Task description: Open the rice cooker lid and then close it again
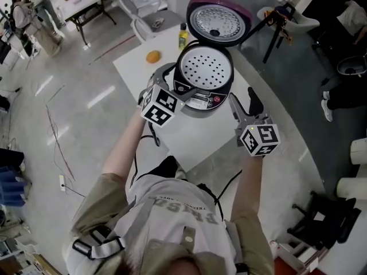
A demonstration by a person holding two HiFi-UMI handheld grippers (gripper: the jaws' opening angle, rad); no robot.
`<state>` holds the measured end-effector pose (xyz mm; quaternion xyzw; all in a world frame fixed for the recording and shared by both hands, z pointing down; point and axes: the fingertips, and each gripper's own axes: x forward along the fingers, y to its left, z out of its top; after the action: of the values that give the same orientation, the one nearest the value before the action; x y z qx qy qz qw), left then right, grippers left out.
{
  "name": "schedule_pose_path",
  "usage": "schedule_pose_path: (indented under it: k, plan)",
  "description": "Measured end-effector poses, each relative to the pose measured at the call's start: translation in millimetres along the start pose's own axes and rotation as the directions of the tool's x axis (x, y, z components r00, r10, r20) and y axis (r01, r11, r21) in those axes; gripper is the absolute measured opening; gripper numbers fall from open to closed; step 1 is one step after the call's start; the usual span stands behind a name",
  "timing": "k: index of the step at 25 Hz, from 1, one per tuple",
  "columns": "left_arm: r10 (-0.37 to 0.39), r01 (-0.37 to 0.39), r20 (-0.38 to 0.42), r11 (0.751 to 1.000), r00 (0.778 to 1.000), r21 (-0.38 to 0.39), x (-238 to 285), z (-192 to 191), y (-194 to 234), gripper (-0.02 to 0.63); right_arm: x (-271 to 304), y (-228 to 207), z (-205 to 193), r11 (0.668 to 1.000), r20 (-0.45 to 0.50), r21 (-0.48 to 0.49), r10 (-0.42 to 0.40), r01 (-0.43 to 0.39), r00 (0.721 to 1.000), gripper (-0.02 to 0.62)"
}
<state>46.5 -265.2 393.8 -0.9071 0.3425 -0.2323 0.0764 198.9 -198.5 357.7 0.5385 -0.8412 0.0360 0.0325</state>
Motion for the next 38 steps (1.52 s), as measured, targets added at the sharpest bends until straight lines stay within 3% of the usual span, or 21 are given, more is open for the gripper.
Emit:
schedule_pose_path:
  k: [19,34,38]
  plan:
    - [-0.020,0.023,-0.028,0.996,0.999,0.081,96.6,13.1,124.4,0.426,116.5,-66.0,19.9,0.999,-0.042,-0.042,-0.031,0.030,0.999,0.285]
    - [-0.027,0.033,-0.047,0.992,0.999,0.125,164.7,14.8,183.3,0.426,185.8,-135.5,19.0,0.996,-0.093,-0.068,-0.062,0.055,0.994,0.314]
    - [-0.044,0.053,-0.070,0.989,0.997,0.135,177.9,10.9,189.9,0.428,202.1,-148.0,15.3,0.997,-0.120,-0.066,-0.058,0.051,0.991,0.348]
